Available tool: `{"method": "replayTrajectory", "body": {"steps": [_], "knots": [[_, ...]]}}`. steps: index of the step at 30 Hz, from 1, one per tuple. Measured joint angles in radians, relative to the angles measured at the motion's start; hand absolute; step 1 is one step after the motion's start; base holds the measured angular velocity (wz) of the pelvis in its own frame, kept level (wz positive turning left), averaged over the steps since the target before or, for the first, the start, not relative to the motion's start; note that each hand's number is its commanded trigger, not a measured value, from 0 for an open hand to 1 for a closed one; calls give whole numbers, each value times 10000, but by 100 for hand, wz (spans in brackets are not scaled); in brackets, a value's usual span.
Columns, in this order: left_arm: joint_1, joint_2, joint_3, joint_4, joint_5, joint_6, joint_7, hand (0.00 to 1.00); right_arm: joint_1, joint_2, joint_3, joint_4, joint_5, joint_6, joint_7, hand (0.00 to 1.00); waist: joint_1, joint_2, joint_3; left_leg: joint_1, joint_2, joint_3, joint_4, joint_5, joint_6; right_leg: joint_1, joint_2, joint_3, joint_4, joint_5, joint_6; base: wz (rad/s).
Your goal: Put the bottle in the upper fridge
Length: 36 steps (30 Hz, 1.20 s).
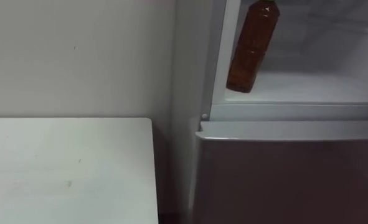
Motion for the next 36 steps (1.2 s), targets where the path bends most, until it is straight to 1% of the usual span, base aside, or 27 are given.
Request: {"method": "replayTrajectory", "body": {"steps": [3,5,8,11,14,21,26,31,36], "knots": [[42,10,-22,-41,-2,-24,-1,0,35,0,316,-504,29,90,-423,0,39,22,17,-49,-15,2,19,1,0,-199,-42,-5,268,-109,-35,-8],[48,-5,-25,-42,-13,-108,-28,0,69,1,730,-884,36,341,-536,0,43,22,18,-60,-54,0,36,2,-1,-288,-59,15,407,-169,-47,-5],[52,-15,-20,-43,-15,-229,-23,0,77,1,1128,-1128,36,374,-667,0,53,19,18,-67,-99,-2,53,4,2,-417,-102,59,572,-258,-36,0],[53,-27,-21,-39,-22,-347,-23,0,78,1,1339,-1240,35,376,-700,0,59,14,18,-77,-125,-5,59,6,7,-506,-134,67,659,-299,-26,0],[68,-107,-19,-14,-20,-433,-24,0,78,1,1531,-1281,-241,383,-753,0,58,13,17,-74,-123,-9,59,11,16,-503,-184,-12,663,-300,-26,0],[77,-144,-10,3,-30,-600,-71,0,78,1,1644,-1358,-354,403,-725,0,87,-22,24,-146,-165,-1,80,30,48,-603,-220,-6,756,-304,-17,-1],[91,-242,-1,158,-34,-733,-89,0,151,1,1941,-1658,-966,833,-609,0,58,-29,29,-150,-164,1,94,34,48,-611,-200,6,759,-299,-28,0],[25,-248,1,189,-39,-754,-58,0,241,1,2306,-1790,-1586,853,-285,0,57,-28,28,-174,-164,2,84,34,48,-605,-199,11,755,-295,-30,0],[-67,-245,-31,206,-137,-863,-22,0,313,2,2837,-1972,-2393,853,82,0,127,-29,28,-163,-154,-5,86,33,47,-582,-182,15,733,-281,-47,0]]}}
